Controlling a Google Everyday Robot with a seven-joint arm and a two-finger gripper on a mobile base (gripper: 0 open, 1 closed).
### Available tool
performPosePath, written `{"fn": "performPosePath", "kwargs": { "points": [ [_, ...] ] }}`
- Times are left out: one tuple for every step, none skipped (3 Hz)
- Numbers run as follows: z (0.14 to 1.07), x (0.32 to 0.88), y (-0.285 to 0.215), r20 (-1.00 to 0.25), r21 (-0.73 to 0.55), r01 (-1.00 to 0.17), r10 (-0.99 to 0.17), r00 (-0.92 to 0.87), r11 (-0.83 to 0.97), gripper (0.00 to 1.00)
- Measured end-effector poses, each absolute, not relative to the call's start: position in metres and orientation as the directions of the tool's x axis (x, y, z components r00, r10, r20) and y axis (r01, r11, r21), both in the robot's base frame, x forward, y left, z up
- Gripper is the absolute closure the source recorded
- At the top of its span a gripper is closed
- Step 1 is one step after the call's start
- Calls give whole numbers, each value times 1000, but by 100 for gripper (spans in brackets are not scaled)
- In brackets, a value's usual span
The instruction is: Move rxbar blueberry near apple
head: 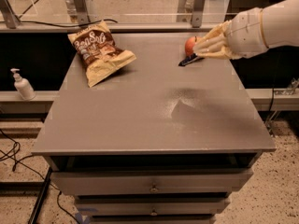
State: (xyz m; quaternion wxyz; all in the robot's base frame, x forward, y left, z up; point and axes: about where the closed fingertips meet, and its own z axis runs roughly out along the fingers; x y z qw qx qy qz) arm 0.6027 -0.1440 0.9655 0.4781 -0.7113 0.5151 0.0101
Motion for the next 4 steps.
{"fn": "performPosePath", "kwargs": {
  "points": [
    [972, 625, -161, -455, -679, -725, -711, 536, -113, 100],
    [976, 646, -186, -418, -688, -707, -707, 571, -164, 100],
    [979, 664, -204, -403, -722, -669, -678, 614, -177, 100],
    [971, 682, -207, -408, -758, -630, -629, 661, -170, 100]
  ]
}}
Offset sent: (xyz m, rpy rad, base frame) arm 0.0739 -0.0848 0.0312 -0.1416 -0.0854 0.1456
